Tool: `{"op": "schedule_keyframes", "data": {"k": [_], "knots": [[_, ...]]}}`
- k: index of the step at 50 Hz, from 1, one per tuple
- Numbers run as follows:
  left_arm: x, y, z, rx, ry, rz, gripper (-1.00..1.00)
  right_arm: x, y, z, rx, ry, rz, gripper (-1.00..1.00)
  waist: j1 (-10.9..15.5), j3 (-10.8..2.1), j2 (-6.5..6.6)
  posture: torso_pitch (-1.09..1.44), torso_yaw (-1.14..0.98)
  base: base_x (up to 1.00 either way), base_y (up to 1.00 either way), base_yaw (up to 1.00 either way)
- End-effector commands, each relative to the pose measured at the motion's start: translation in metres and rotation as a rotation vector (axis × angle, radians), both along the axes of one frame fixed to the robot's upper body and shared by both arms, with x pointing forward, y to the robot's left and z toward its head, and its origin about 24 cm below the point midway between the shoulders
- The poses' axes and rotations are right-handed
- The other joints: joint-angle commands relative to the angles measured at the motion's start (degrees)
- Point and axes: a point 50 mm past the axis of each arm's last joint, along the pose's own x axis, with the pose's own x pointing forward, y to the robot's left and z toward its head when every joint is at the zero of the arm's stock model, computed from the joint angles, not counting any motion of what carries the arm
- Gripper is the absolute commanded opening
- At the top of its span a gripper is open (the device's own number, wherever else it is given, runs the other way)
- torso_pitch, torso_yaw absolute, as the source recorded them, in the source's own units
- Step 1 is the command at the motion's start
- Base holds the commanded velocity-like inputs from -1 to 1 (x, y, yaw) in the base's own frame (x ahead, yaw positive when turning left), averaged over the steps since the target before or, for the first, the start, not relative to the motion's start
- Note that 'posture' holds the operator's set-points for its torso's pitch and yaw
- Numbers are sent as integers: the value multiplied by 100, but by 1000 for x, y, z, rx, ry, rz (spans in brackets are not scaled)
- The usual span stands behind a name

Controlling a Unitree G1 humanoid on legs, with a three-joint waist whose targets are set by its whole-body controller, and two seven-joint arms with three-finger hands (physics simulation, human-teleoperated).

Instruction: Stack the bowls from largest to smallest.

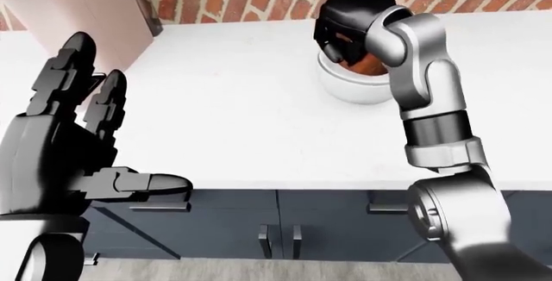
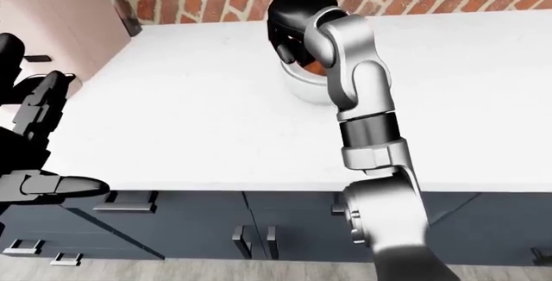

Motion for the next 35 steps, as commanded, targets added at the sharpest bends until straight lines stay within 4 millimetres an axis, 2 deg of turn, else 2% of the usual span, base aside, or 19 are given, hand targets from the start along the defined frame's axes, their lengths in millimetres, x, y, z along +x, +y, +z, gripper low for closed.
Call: {"op": "schedule_keyframes", "data": {"k": [1, 6, 17, 22, 23, 30, 35], "knots": [[-4, 0, 8, 16, -61, 8, 100, -8, 3, 24, 19, -113, 20, -100, 1, -153, 6, 0, 0, 0, 0, 0], [-4, 1, 8, 15, -62, 10, 100, -6, 1, 14, 13, -85, 10, -100, 8, -160, 0, 0, 0, 0, 0, 0], [-4, 0, 11, 18, -65, 8, 100, -2, -4, 12, 17, -81, -3, -68, 16, -166, 3, 0, 0, 0, 0, 0], [-4, 0, 11, 18, -66, 8, 100, -2, -5, 13, 17, -77, -6, -17, 16, -168, -2, 0, 0, 0, 0, 0], [-4, 0, 11, 18, -66, 8, 100, -2, -5, 13, 18, -77, -6, -12, 16, -170, -4, 0, 0, 0, 0, 0], [-5, 0, 12, 18, -68, 9, 100, -2, -5, 15, 18, -74, -6, -11, 20, -170, -14, 0, 0, 0, 0, 0], [-5, 0, 13, 17, -68, 9, 100, -10, -7, 27, 21, -88, -7, -11, 26, -169, -21, 0, 0, 0, 0, 0]]}}
